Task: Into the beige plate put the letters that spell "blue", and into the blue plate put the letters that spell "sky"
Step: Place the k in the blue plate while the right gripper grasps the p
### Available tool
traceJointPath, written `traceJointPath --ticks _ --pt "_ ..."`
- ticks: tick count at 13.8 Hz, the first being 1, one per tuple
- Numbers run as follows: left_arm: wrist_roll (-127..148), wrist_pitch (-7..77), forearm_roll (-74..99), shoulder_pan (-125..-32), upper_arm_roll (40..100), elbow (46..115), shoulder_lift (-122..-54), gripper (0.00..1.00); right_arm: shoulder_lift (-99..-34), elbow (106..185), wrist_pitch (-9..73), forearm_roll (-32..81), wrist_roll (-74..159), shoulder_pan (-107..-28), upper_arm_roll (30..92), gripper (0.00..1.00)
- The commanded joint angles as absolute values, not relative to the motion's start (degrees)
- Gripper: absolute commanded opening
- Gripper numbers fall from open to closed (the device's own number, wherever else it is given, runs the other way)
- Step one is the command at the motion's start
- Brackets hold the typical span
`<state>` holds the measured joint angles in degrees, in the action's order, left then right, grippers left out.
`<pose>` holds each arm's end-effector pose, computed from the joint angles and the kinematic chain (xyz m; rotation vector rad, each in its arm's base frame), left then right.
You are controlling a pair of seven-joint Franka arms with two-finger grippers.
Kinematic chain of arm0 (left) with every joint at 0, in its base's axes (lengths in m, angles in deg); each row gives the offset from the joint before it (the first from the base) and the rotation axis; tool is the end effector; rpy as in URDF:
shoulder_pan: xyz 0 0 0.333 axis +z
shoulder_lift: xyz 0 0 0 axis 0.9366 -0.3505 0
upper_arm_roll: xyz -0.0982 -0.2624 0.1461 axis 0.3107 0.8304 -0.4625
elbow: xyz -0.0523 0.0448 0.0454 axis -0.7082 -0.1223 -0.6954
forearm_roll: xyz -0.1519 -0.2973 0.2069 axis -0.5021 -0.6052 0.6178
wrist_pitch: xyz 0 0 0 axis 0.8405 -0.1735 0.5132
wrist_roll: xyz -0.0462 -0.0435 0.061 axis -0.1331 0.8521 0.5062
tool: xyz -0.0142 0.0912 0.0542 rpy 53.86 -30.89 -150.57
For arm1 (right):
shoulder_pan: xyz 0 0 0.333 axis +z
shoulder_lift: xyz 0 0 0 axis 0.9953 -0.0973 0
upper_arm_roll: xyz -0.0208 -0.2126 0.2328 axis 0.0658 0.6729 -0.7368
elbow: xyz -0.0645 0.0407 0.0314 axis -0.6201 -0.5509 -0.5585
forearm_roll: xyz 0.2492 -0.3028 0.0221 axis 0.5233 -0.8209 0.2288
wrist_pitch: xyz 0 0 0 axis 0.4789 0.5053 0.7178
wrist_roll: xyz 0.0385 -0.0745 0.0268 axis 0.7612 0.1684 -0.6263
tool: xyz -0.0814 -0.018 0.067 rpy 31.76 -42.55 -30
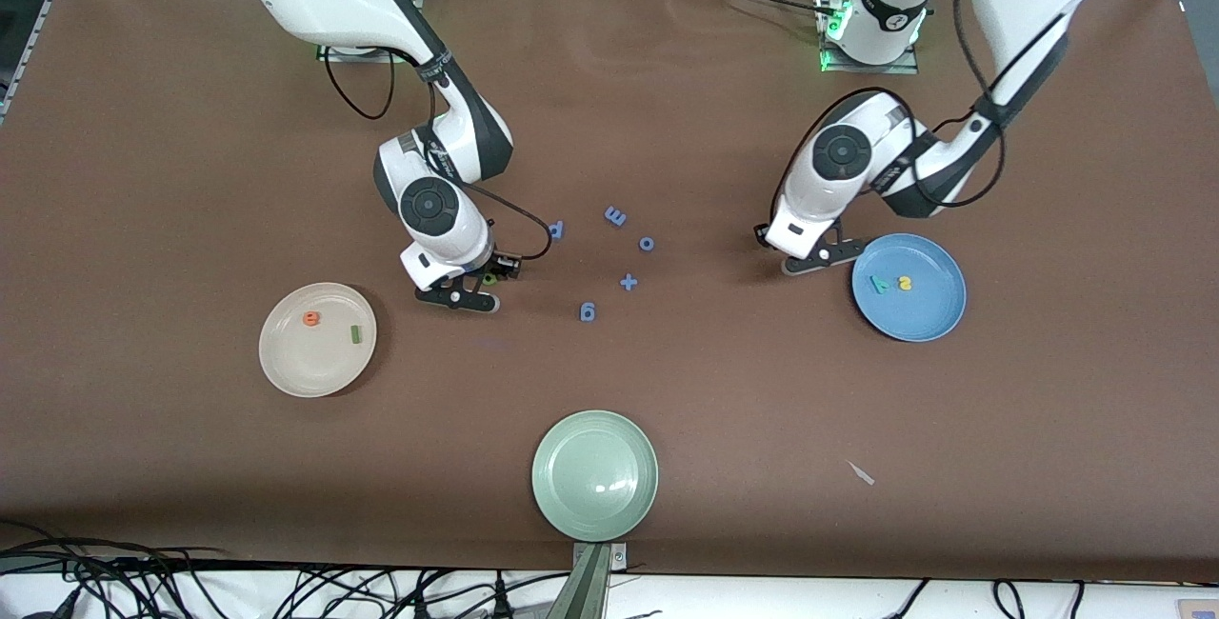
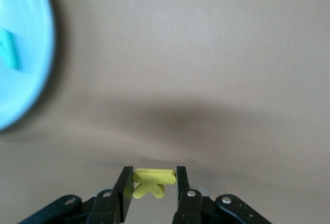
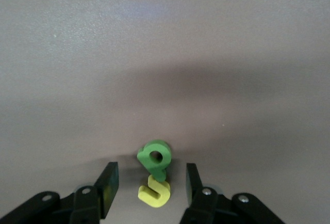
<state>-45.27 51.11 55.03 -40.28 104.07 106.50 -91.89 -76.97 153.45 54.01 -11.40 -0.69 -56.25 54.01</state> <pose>0.4953 -0.2116 0.2238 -3.0490 -0.4270 0.1239 0.5485 0.3140 0.1866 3.1157 -0.2493 -0.1143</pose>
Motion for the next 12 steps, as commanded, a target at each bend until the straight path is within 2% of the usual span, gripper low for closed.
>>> traceJointPath --ticks 1,4,7,12 --pt "-36.78 44.67 51.76 -30.31 110.62 103.49 -91.02 0.20 -74.88 156.68 55.93 -11.88 -1.28 -56.29 53.94 0.61" --pt "-31.32 39.48 51.84 -26.26 110.90 100.84 -90.93 0.20 -75.15 156.77 56.63 -11.88 -1.28 -56.12 54.03 0.58" --pt "-24.03 39.29 52.63 -19.76 110.90 100.75 -90.93 0.20 -75.50 156.77 56.89 -13.37 -1.28 -55.59 54.29 0.51" --pt "-20.67 39.38 56.85 -14.38 110.37 101.81 -91.89 0.21 -76.29 156.69 58.91 -14.43 -1.19 -55.68 54.73 0.50"
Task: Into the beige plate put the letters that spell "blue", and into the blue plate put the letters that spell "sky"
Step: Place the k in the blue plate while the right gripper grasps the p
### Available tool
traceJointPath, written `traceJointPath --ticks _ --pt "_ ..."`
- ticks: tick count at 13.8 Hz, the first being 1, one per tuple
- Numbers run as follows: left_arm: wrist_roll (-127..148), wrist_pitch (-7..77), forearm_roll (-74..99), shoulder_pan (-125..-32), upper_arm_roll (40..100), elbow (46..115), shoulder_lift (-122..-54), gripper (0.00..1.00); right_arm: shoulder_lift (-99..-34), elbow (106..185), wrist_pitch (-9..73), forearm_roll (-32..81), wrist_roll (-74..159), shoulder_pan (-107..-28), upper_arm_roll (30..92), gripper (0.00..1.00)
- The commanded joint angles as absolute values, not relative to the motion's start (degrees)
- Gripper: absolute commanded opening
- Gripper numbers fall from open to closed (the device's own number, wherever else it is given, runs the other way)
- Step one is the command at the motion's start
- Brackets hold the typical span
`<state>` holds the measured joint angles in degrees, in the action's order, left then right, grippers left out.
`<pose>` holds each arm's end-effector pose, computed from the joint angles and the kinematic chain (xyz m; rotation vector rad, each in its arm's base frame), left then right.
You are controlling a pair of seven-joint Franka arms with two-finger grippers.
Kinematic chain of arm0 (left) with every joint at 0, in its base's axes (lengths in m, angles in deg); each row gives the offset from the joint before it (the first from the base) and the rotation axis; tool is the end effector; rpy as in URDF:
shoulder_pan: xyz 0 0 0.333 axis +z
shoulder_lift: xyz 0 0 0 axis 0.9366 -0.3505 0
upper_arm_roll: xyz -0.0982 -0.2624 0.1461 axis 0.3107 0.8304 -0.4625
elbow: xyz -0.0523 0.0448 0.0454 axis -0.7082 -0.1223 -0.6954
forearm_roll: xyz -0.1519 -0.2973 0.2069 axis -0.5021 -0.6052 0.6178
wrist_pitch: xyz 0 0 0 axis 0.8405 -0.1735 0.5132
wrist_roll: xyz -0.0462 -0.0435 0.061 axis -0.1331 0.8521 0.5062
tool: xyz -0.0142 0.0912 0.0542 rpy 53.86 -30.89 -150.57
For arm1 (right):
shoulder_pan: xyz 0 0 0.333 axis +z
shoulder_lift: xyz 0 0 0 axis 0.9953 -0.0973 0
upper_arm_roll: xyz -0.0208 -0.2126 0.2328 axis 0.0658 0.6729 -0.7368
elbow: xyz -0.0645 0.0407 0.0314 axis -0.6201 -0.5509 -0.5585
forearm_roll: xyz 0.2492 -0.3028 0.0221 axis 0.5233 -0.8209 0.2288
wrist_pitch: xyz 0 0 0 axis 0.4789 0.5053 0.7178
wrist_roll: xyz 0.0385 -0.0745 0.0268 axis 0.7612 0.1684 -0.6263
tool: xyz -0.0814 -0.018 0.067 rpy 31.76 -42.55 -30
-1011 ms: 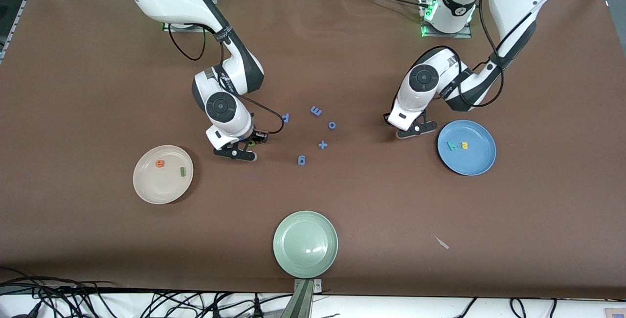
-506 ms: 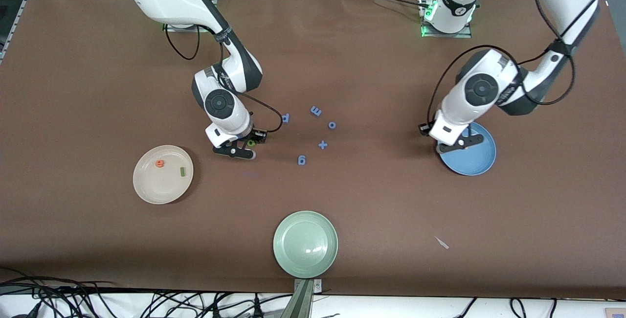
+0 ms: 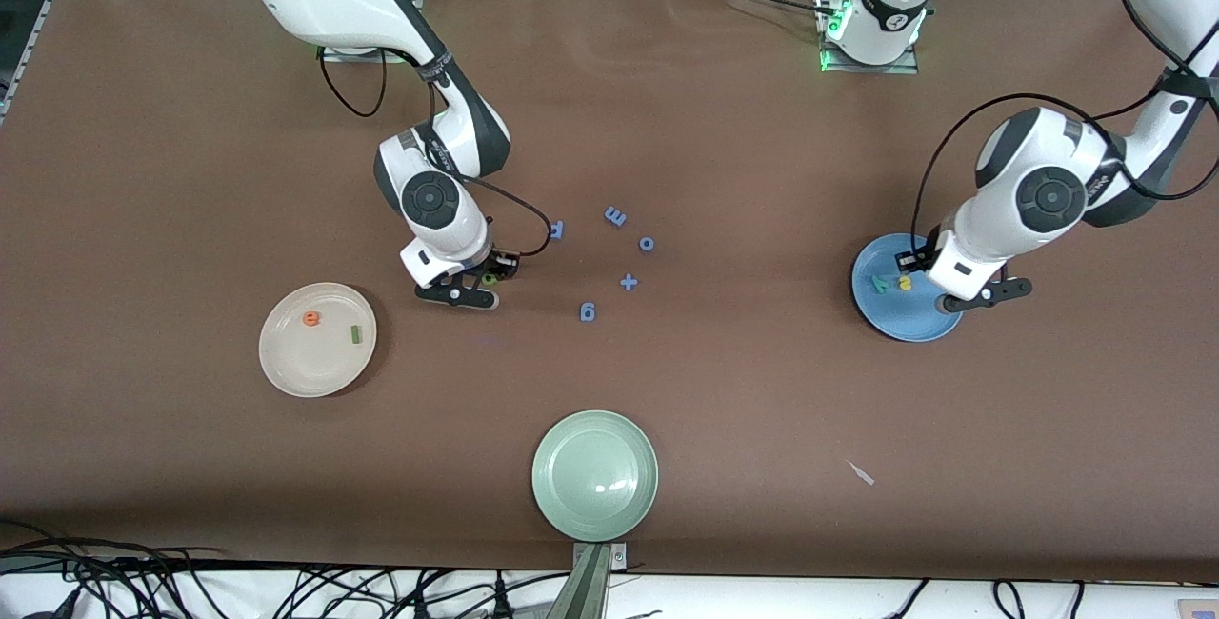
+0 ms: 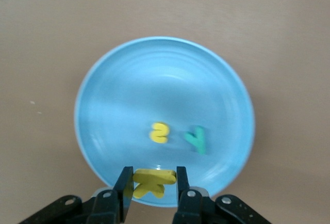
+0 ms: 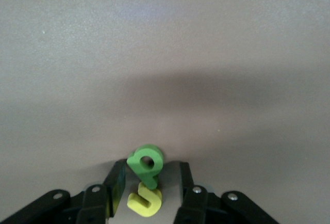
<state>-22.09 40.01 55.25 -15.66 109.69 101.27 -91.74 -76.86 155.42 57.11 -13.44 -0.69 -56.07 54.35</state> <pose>0.5541 -0.0112 0.2627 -3.0216 -0.3822 0.2160 0.5439 0.3095 0.1790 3.1105 -0.2091 -0.0632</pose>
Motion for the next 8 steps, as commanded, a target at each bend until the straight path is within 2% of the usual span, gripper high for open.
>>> traceJointPath --ticks 1,4,5,7,8 --pt "-20.58 39.46 57.20 -14.38 110.28 102.68 -92.07 0.21 -76.38 156.51 58.91 -14.43 -1.10 -55.76 54.73 0.50" --pt "-20.66 39.64 58.43 -14.38 109.93 103.47 -92.68 0.23 -76.38 156.68 59.09 -14.43 -1.10 -55.85 54.99 0.50" --pt "-20.66 39.64 58.43 -14.38 109.93 103.74 -92.86 0.37 -76.38 156.60 59.09 -14.43 -1.10 -55.85 54.99 0.46" --pt "-20.84 39.64 58.43 -14.46 109.93 105.23 -92.86 0.47 -76.38 156.77 59.00 -14.43 -1.19 -55.85 54.99 0.36" --pt "-20.84 39.64 58.43 -14.73 109.93 105.58 -92.86 0.54 -76.29 156.77 58.91 -14.43 -1.19 -55.85 54.99 0.34"
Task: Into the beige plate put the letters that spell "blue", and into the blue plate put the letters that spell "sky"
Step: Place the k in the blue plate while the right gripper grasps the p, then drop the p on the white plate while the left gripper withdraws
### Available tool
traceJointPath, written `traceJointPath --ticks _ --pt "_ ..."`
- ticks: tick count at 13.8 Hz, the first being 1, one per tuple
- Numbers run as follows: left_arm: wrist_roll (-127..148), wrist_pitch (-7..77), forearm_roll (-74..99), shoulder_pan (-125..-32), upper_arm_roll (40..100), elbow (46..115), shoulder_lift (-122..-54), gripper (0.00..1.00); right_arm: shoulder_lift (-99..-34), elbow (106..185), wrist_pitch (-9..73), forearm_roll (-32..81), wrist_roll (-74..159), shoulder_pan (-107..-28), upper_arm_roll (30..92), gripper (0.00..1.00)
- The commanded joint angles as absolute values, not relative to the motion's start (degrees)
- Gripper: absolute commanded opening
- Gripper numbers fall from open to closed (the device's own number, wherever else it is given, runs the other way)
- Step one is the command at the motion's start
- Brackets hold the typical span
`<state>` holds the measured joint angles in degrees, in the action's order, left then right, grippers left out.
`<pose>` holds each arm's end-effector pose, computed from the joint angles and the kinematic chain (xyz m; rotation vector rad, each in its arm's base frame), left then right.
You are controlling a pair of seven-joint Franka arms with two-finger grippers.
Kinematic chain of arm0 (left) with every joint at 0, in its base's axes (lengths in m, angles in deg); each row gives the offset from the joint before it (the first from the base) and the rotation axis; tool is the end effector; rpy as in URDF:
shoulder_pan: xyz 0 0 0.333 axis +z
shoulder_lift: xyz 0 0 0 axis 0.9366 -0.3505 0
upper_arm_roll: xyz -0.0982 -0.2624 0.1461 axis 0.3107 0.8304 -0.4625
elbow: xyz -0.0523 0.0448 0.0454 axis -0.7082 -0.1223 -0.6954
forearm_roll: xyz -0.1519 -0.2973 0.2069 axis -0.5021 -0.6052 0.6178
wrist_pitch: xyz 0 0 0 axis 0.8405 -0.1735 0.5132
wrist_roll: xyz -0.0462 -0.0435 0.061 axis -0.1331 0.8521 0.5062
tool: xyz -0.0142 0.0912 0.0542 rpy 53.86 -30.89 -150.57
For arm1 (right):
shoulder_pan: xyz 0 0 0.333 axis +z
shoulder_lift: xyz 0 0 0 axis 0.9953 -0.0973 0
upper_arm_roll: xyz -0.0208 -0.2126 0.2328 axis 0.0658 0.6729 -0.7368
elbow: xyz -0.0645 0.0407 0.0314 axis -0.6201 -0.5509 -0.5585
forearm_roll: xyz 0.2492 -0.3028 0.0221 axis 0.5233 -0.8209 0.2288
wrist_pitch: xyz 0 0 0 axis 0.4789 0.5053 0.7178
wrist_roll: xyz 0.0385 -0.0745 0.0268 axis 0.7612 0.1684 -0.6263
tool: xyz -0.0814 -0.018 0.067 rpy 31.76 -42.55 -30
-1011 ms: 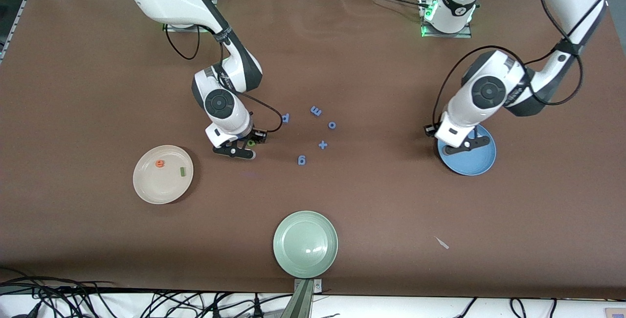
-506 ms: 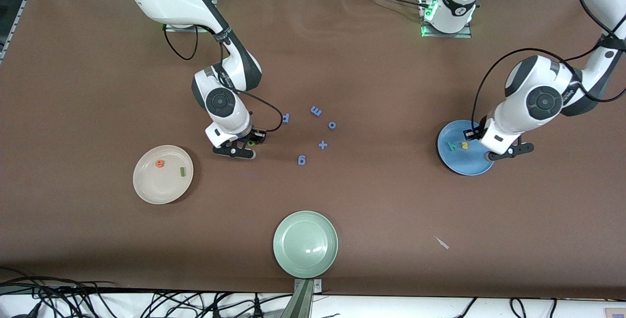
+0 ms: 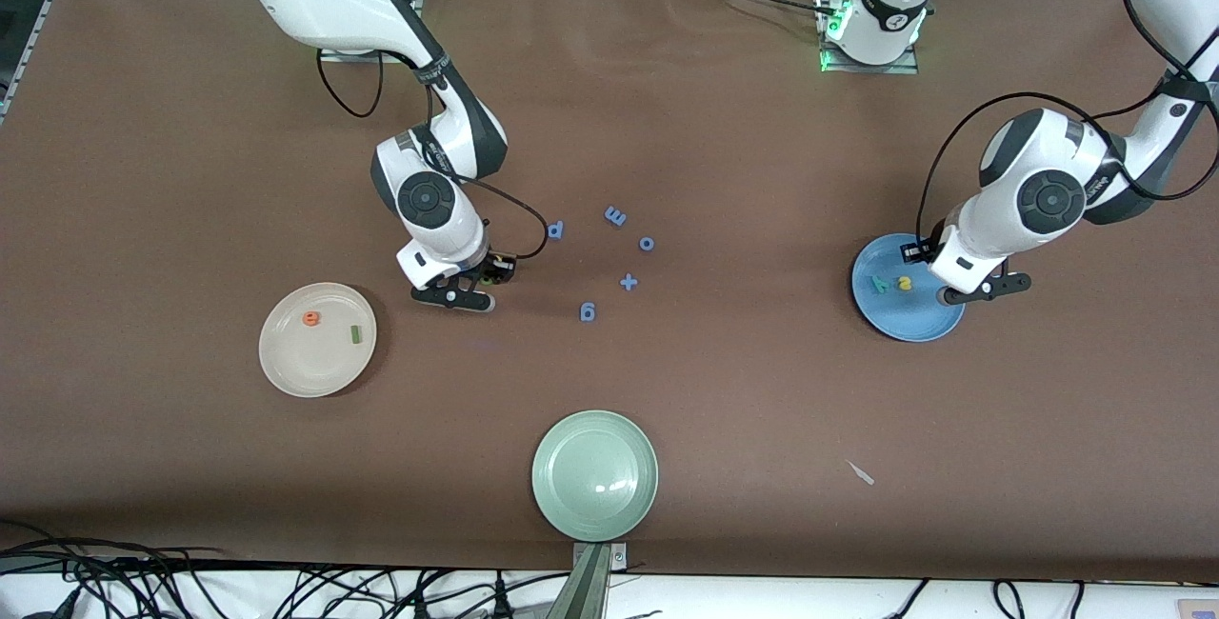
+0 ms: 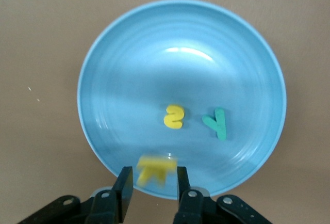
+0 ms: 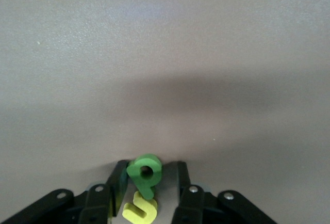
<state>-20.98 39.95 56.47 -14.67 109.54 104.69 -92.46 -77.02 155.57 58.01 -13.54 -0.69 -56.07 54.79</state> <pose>0.5325 -0.0098 0.2379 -3.0103 -0.3180 0.2998 0.5464 0.3056 0.1775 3.1117 -0.2170 -0.0456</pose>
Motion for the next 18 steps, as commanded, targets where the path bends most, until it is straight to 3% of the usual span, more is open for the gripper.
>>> traceJointPath --ticks 1,2,4,9,10,13,18 --pt "-20.75 39.64 58.43 -14.82 109.93 105.50 -92.86 0.70 -76.29 156.77 58.83 -14.43 -1.19 -55.85 54.99 0.32" --pt "-20.75 39.64 58.43 -14.82 110.02 105.41 -92.86 0.75 -76.03 156.77 58.65 -14.43 -1.02 -55.85 54.99 0.28" --pt "-20.93 39.29 57.99 -14.56 110.10 103.58 -92.51 0.75 -75.33 156.08 58.21 -14.43 0.29 -55.94 55.78 0.26" --pt "-21.63 34.57 56.76 -15.08 110.28 91.82 -92.42 0.91 -71.90 150.45 43.47 -14.17 17.12 -56.12 63.41 0.26" --pt "-21.54 32.28 56.76 -15.08 110.37 88.83 -92.51 0.99 -71.46 150.44 42.66 -13.91 21.88 -56.12 65.43 0.26" --pt "-21.19 29.28 54.66 -14.99 110.37 81.18 -92.25 1.00 -71.37 151.15 43.09 -13.91 33.84 -56.12 71.23 0.27" --pt "-14.97 12.14 54.21 -17.01 110.19 63.78 -92.95 1.00 -72.07 153.42 46.07 -13.20 41.69 -58.48 73.80 0.34"
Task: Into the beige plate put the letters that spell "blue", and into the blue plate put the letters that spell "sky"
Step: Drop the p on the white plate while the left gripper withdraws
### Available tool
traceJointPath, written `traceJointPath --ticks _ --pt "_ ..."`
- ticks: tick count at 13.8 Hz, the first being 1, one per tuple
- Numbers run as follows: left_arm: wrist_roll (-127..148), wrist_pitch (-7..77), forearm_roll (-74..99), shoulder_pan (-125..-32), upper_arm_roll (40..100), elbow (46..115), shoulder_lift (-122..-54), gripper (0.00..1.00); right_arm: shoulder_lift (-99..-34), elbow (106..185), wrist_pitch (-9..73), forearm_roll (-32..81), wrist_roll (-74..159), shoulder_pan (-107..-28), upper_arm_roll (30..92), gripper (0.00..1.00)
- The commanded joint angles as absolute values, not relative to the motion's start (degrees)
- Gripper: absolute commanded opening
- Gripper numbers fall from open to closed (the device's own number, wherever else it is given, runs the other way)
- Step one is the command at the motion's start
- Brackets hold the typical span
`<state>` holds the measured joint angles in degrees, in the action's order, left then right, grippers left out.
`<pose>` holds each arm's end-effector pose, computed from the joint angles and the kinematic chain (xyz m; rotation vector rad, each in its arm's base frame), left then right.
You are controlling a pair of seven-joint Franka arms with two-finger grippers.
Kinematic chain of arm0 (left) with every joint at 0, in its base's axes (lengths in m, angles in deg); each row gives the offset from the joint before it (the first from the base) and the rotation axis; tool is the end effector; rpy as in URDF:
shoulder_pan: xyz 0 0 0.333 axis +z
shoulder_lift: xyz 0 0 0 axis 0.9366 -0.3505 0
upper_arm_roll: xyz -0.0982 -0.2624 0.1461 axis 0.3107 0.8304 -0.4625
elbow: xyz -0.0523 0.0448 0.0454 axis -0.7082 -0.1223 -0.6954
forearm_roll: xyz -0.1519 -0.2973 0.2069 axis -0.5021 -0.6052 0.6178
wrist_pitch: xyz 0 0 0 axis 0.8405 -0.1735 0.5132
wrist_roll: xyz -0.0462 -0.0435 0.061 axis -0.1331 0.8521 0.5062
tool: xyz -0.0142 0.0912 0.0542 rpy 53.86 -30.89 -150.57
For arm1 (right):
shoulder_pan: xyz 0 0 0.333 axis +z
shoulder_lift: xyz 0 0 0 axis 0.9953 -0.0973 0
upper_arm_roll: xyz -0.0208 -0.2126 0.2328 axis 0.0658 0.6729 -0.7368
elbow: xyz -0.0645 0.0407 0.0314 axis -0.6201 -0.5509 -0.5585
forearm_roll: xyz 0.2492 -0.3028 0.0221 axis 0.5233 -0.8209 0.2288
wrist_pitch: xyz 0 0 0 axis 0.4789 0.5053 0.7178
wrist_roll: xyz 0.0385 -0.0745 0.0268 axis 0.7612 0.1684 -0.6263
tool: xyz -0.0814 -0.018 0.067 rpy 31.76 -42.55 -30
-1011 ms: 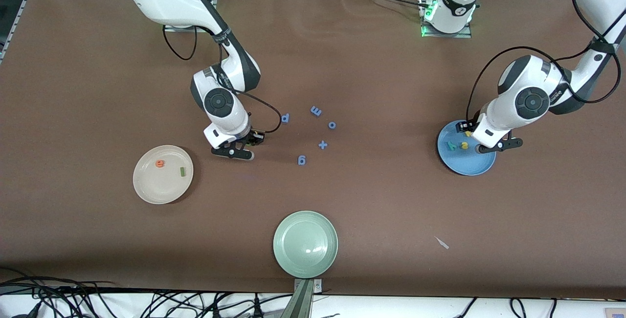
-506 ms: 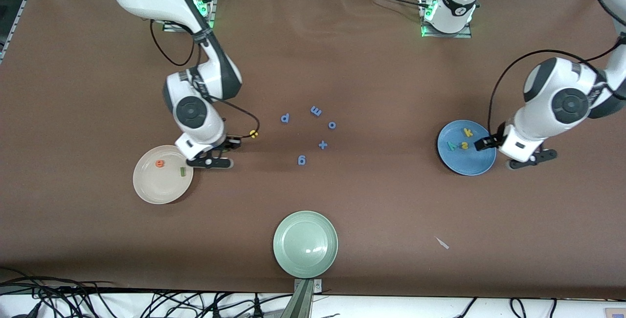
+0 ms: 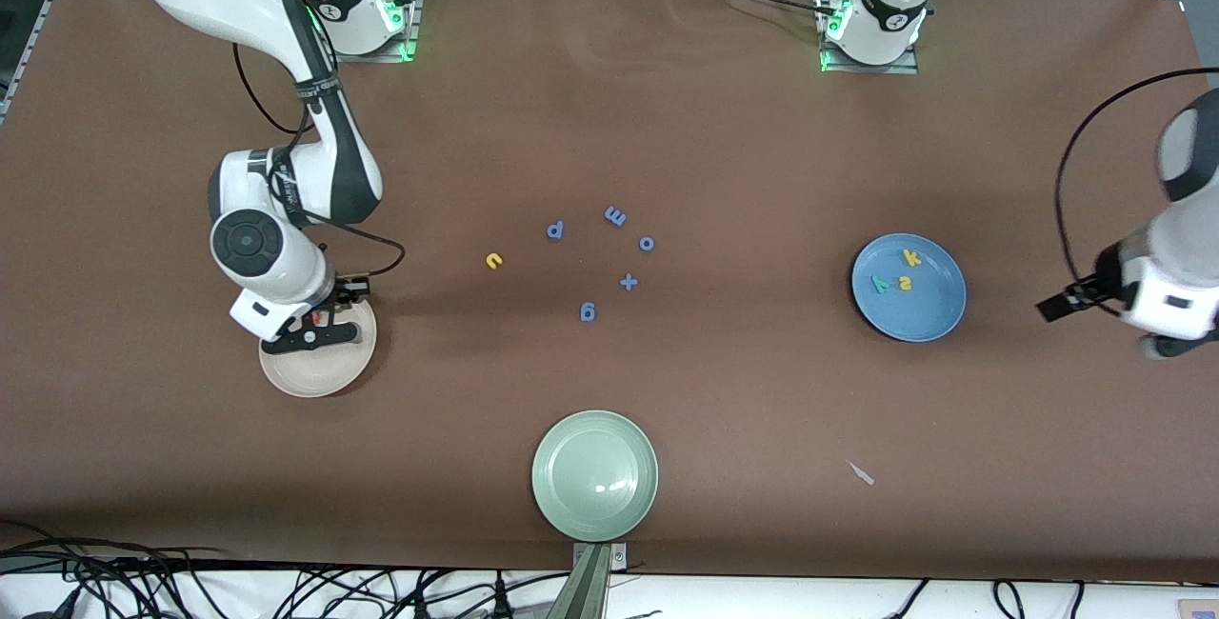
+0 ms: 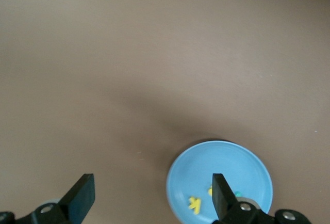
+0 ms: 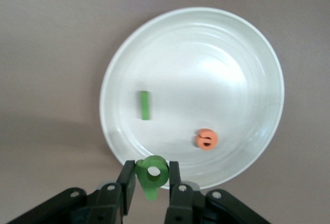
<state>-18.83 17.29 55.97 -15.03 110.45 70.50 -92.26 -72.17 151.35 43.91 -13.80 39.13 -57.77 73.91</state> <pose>0.6411 0.1034 0.4468 -2.8952 -0.6768 0.0459 0.6276 0.1053 0.2553 2.9399 0.3345 -0.1336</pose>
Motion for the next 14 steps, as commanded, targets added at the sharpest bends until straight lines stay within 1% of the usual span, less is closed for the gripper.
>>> traceJointPath --ticks 1,2,3,4,5,7,9,12,13,14 --pt "-14.43 11.96 52.91 -16.49 110.28 63.05 -92.95 1.00 -71.90 154.91 48.26 -13.12 42.22 -58.84 73.80 0.38" --pt "-14.08 11.87 50.37 -16.23 110.19 62.87 -92.86 1.00 -71.81 155.10 48.37 -13.11 42.31 -58.93 73.80 0.44" --pt "-14.07 11.78 49.73 -16.31 110.10 62.78 -92.51 1.00 -71.72 155.02 48.37 -13.03 42.23 -58.93 73.80 0.59" --pt "-13.81 11.78 49.29 -17.09 109.32 62.00 -91.90 1.00 -71.46 154.93 48.19 -12.85 41.62 -58.84 73.72 0.61" --pt "-12.77 11.69 48.85 -20.06 106.35 61.38 -90.07 1.00 -71.20 154.67 47.32 -10.76 41.35 -58.75 73.37 0.61" --pt "-10.74 11.69 41.08 -29.80 94.26 61.29 -84.63 1.00 -70.75 153.27 44.16 -4.53 38.64 -58.23 71.79 0.63" --pt "-7.06 11.69 31.40 -37.63 83.96 61.20 -80.05 1.00 -70.58 153.26 43.80 -3.97 33.03 -58.23 69.16 0.64" --pt "-6.69 11.08 29.34 -53.17 68.94 61.20 -75.47 1.00 -70.58 153.26 45.02 -3.97 19.86 -58.14 62.84 0.64" --pt "-6.69 10.47 29.25 -57.92 64.88 61.20 -74.68 1.00 -70.58 153.78 45.90 -3.97 15.38 -57.53 61.34 0.64" --pt "-6.60 10.37 29.16 -60.32 62.84 61.29 -74.67 1.00 -70.58 154.31 46.52 -4.06 11.42 -56.83 60.45 0.64"
